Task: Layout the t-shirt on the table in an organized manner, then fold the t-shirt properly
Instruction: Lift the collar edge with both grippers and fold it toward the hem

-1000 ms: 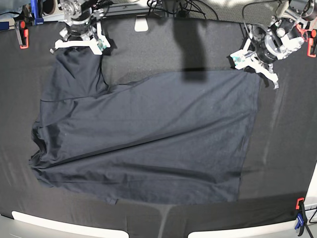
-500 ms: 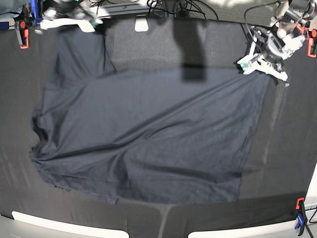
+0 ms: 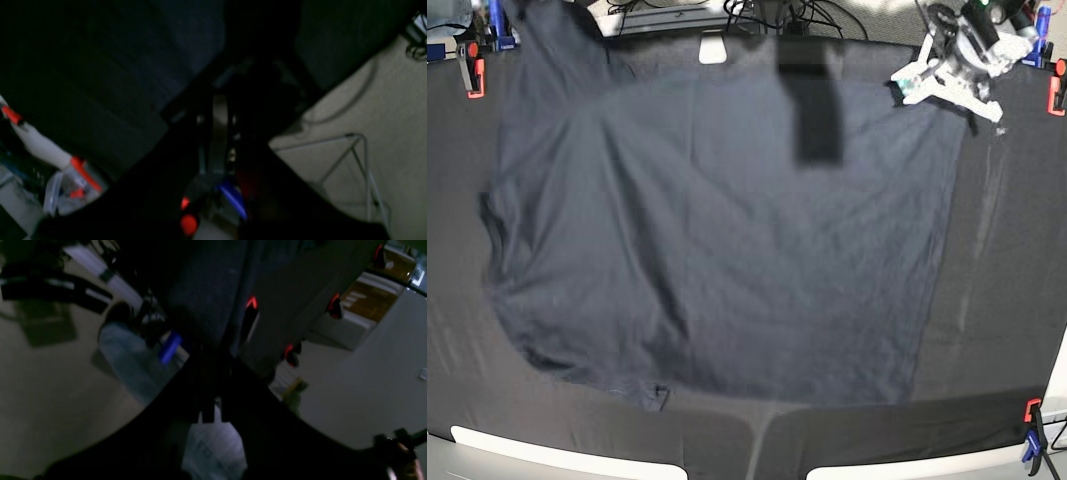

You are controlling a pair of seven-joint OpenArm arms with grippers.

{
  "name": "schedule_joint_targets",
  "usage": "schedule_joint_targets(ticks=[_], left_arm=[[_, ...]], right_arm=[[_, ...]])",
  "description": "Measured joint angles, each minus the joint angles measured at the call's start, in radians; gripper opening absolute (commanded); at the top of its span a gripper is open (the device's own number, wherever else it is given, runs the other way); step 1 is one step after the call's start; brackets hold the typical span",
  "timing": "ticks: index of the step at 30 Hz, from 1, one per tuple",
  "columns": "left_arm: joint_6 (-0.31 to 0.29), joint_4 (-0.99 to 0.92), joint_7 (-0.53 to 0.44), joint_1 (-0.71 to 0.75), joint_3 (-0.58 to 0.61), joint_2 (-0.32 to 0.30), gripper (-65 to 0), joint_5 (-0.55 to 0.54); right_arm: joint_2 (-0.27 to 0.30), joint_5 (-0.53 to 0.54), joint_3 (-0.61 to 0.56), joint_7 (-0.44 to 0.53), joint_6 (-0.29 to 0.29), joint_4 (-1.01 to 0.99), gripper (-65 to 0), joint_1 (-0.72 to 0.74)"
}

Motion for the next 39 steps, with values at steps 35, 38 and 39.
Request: schedule_joint_targets(ticks=[35, 38, 39], left_arm=[[0.157, 0.078, -0.328, -0.205, 0.000, -0.002, -65.0, -0.024], [0.156, 0.077, -0.361, -0.244, 0.000, -0.002, -65.0, -0.083], [0.156, 0.077, -0.369, -0.256, 0.000, -0.001, -65.0, -0.083]], right_arm=[[-0.031, 0.410, 0.037, 0.160, -0.020, 0.019, -65.0, 0.661], [-0.050, 0.483, 0.100, 0.188, 0.011, 0.019, -65.0, 0.727], [-0.052, 0.509, 0.122, 0.198, 0.024, 0.019, -65.0, 0.745]])
